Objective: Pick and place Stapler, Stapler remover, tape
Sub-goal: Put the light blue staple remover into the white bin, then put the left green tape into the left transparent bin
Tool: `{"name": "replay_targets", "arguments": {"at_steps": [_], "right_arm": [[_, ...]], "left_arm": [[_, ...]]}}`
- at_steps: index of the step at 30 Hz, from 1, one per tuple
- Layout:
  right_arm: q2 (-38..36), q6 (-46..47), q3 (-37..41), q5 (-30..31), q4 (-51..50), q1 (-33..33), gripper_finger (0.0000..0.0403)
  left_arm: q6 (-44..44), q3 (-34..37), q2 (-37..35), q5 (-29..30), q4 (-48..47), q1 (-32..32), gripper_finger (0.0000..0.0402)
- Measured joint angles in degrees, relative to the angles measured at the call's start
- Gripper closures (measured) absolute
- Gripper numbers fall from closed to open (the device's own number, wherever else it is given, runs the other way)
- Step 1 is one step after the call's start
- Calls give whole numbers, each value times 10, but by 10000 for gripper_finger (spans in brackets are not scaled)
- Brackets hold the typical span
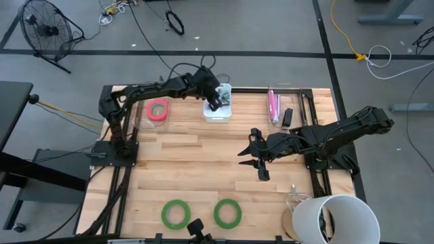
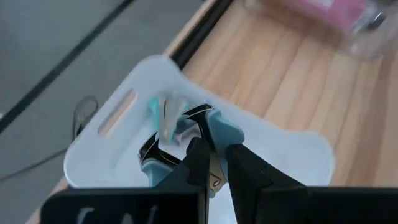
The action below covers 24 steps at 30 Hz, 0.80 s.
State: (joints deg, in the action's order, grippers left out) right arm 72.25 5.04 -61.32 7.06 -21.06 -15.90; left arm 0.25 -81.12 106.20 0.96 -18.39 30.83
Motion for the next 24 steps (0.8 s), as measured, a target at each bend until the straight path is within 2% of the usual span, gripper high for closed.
{"name": "replay_targets", "arguments": {"at_steps": [6, 12, 16, 21, 24], "right_arm": [[0, -1, 0, 0, -1, 0, 266], [0, -1, 0, 0, -1, 0, 266], [0, -1, 0, 0, -1, 0, 266], [0, -1, 0, 0, -5, 0, 266], [0, -1, 0, 0, -5, 0, 266]], "left_arm": [[-1, 0, 33, 9, 14, 1, 363], [-1, 0, 46, 20, 11, 1, 291], [-1, 0, 46, 20, 18, 1, 256], [-11, 0, 46, 20, 25, 0, 237], [-16, 0, 38, -14, 22, 1, 238]]}}
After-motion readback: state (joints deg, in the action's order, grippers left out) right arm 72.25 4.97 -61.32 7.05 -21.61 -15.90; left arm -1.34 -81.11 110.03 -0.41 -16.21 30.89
